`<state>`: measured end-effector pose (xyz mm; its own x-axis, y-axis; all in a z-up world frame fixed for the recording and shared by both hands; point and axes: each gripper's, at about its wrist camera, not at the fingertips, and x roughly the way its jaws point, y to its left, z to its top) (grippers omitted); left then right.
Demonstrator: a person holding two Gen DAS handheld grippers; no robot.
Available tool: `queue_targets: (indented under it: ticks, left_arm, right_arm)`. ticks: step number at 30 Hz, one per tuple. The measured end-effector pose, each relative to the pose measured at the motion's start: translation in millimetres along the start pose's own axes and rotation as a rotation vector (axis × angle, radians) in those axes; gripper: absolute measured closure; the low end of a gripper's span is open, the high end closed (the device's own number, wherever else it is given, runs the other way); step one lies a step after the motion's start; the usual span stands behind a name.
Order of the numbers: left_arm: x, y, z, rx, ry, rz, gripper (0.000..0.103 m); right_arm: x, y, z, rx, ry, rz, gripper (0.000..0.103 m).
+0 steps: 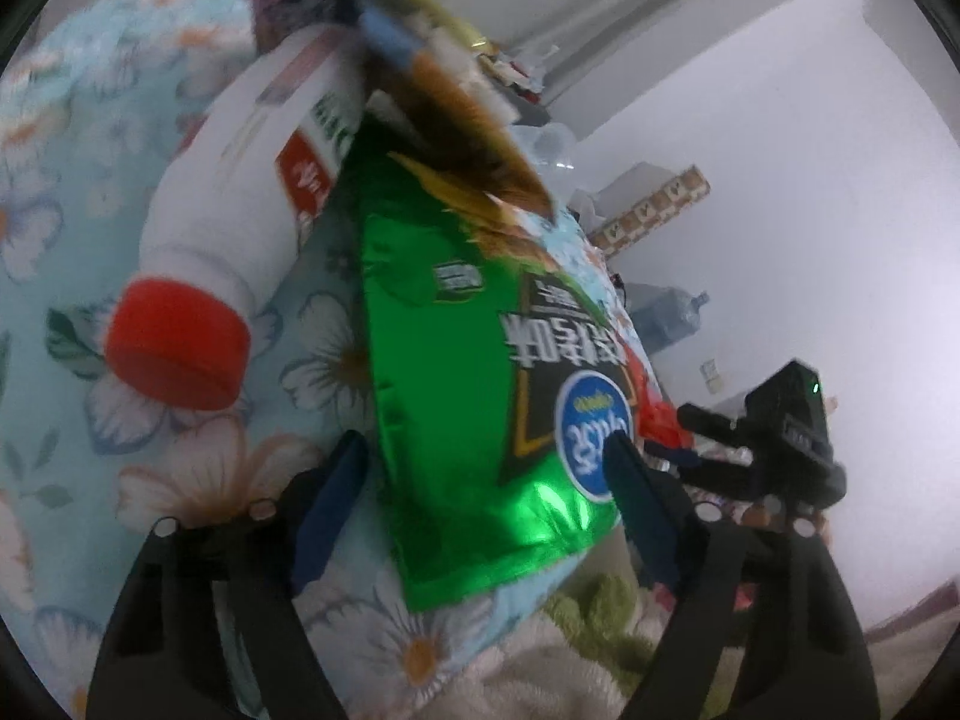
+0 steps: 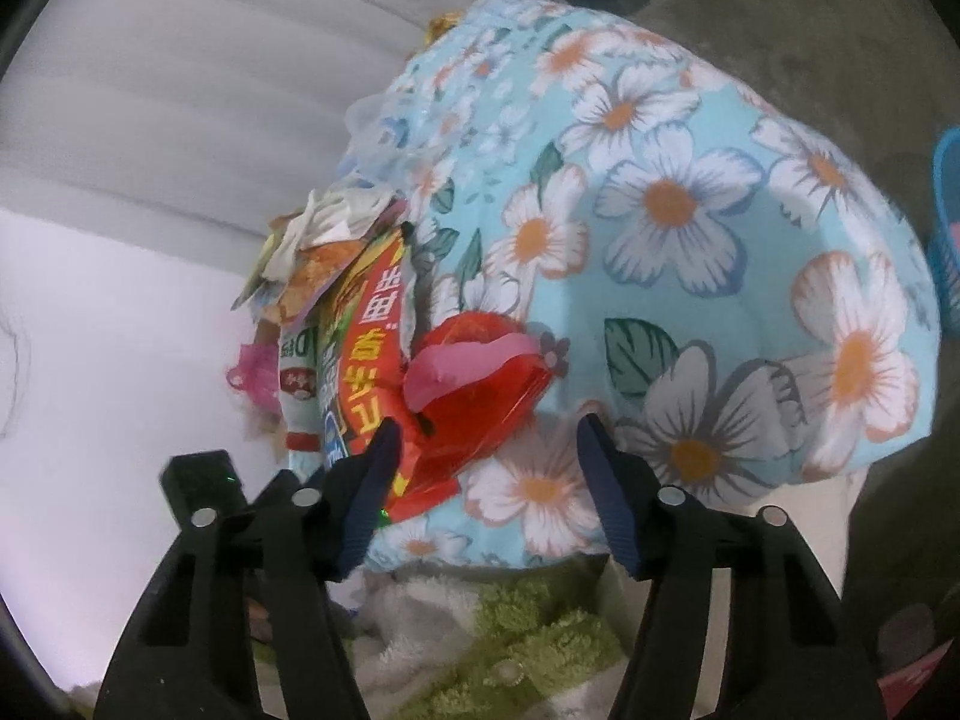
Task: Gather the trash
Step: 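Grasp the green snack bag with the left tool while the right tool grasps the red wrapper, then carry the green bag and red wrapper to the wastebasket and release both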
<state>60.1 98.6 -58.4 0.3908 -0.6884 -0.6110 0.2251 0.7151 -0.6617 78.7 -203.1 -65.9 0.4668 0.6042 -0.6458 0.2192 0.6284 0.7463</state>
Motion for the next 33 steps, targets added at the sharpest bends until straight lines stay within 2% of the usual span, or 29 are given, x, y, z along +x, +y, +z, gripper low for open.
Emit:
queue_targets:
  ticks: [8,12,19,22,26,33]
  left_arm:
    - [-3,18,-2,-0.098,-0.044,-0.103,0.043]
    - [-3,19,-5,-0.14,-0.047,-0.13,0.051]
    - [-10,24,-14,-0.164,-0.021,-0.171,0.076]
    - [-12,24,-15,-0.171,-0.015,-0.198,0.082]
    - [-16,22,-17,-0.169,-0.02,-0.258,0.092]
    - [-11,11,-19,-0.132,-0.009,-0.346,0.1]
  right_arm:
    - [1,-14,4,0.081,-0.002,0.081,0.057]
    - [1,-17,3,0.097,-0.009,0.084,0.066]
    - [-8,-27,-2,0.108,-0.017,0.094,0.088]
    - [-13,-29,-3,0.108,-0.028,0.096,0.093]
    - [-24,-31,-4,0.103,-0.054,0.09,0.094]
    - [-43,-39,-6,0.098,-0.106,0.086,0.096]
